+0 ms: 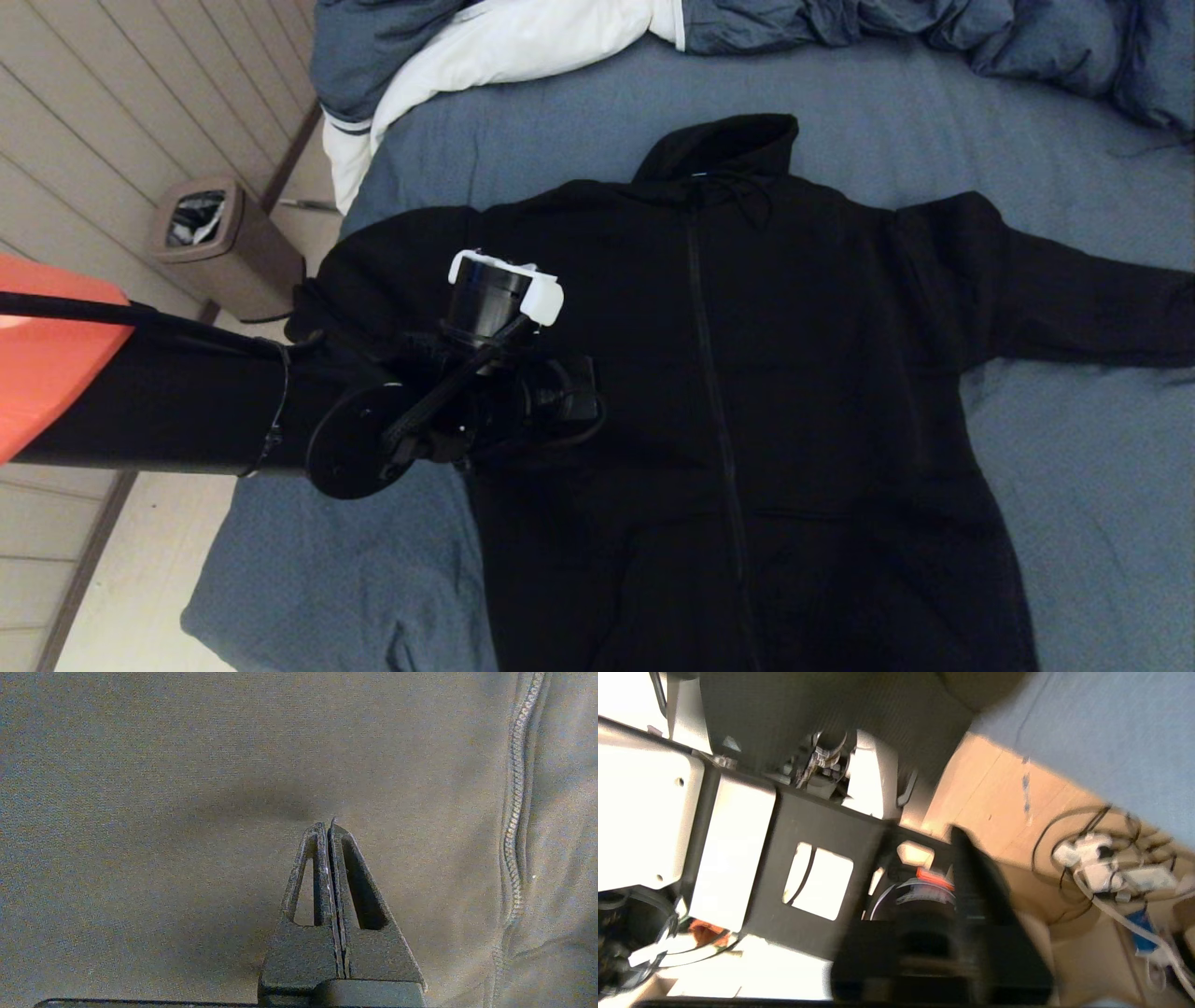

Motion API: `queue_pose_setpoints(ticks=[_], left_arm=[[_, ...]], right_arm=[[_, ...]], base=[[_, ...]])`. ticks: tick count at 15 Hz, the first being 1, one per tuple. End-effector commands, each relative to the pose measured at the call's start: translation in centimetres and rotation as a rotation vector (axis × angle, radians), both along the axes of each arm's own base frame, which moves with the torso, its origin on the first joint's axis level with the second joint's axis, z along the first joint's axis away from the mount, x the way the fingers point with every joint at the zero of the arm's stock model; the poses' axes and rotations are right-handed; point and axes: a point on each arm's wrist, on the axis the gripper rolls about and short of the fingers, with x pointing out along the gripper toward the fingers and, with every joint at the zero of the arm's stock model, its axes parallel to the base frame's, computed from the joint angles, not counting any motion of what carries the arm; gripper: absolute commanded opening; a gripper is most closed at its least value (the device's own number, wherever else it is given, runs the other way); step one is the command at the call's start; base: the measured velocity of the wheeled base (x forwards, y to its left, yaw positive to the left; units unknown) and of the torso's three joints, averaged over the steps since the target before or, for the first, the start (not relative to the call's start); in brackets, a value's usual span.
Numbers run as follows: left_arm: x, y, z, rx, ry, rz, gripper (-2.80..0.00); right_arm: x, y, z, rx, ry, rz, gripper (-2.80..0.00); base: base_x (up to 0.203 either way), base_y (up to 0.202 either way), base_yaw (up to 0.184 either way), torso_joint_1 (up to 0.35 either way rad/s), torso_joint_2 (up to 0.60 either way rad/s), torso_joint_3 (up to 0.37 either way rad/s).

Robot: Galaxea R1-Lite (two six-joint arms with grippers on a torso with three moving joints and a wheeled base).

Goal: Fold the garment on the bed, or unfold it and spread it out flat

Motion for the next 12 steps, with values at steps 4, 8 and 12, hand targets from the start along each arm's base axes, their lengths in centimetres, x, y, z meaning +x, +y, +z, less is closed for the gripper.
queue_pose_setpoints(ticks=[4, 8, 12], left_arm=[[0.2, -0.1, -0.2, 0.001, 0.005, 0.004, -2.80], [-0.8, 0.9, 2.5, -0.044, -0.048, 0.005, -2.80], [-4.6, 5.1, 9.2, -0.084, -0.226, 0.004, -2.80]], right_arm=[[0.1, 0.0, 0.1, -0.005, -0.004, 0.005, 0.00], [1.9, 0.4, 3.8, 0.041, -0.173, -0.013, 0.00], [4.3, 0.9, 10.0, 0.119, -0.468, -0.025, -2.80]], base=[[0.000, 0.000, 0.000, 0.000, 0.00, 0.000], [0.000, 0.000, 0.000, 0.000, 0.00, 0.000], [0.000, 0.000, 0.000, 0.000, 0.00, 0.000]])
